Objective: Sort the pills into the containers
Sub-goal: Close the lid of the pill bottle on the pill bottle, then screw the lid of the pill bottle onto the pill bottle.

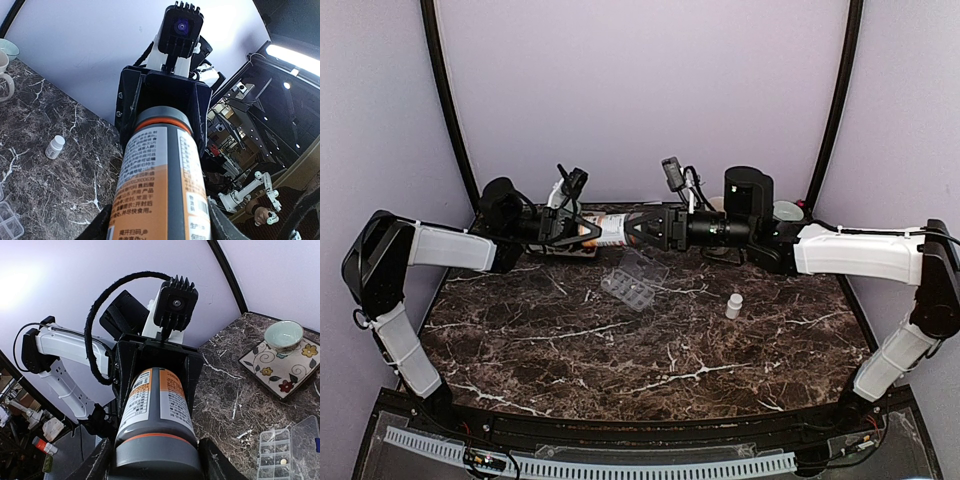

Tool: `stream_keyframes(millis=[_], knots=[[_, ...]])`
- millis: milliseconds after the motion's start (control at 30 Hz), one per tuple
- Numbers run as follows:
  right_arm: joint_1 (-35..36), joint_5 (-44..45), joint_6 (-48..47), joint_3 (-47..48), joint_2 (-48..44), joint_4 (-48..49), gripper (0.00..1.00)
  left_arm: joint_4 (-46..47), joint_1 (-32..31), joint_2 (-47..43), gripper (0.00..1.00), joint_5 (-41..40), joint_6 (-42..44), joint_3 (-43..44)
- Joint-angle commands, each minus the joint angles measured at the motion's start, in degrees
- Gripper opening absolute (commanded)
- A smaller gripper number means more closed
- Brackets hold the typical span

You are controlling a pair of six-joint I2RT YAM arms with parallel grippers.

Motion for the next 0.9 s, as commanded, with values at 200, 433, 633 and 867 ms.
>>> stream_keyframes(millis=[200,433,633,867], knots=[[1.2,-1.38,4.47,3.14,3.02,3.77,0.44,-8.13,-3.18,-3.03,0.0,-0.79,9.69,3.85],[1.19,-2.87,14.07,4.22,4.98,6.4,0.31,-45.31,-7.93,-8.93,0.0,-12.22,42.54,10.28],[1.1,-3.7,20.59,4.75,5.92,6.71,0.24,-46.98,-8.9,-11.96,0.0,-18.93,47.48,9.49],[1.02,-5.43,27.59,6.49,6.97,4.98,0.2,-48.99,-9.79,-14.32,0.0,-24.04,52.78,9.31]])
